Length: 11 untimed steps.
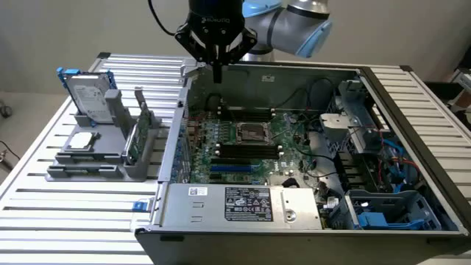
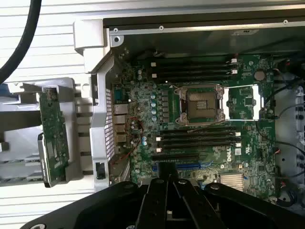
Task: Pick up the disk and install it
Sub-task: 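Reach for the disk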
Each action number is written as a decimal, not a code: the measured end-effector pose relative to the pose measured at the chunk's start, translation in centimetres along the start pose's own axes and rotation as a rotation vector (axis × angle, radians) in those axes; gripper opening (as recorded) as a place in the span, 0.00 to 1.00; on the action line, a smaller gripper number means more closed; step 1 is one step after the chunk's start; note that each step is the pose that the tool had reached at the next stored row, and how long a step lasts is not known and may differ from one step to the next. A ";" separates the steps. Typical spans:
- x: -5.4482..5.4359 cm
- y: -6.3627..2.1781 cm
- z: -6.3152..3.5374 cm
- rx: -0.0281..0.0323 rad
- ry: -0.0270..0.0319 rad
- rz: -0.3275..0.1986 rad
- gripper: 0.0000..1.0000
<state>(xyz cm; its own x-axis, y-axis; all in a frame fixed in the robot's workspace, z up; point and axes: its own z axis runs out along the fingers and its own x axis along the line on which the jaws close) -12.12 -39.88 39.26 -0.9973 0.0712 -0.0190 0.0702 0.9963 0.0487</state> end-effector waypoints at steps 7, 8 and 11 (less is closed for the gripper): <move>0.0 0.00 0.00 0.0000 0.0000 0.000 0.11; 0.1 0.00 0.00 0.0000 0.0000 0.000 0.11; 1.2 0.09 -0.02 0.0001 0.0001 0.000 0.11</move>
<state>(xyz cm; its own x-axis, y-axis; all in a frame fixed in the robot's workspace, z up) -13.35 -39.71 39.27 -0.9973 0.0712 -0.0189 0.0702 0.9963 0.0487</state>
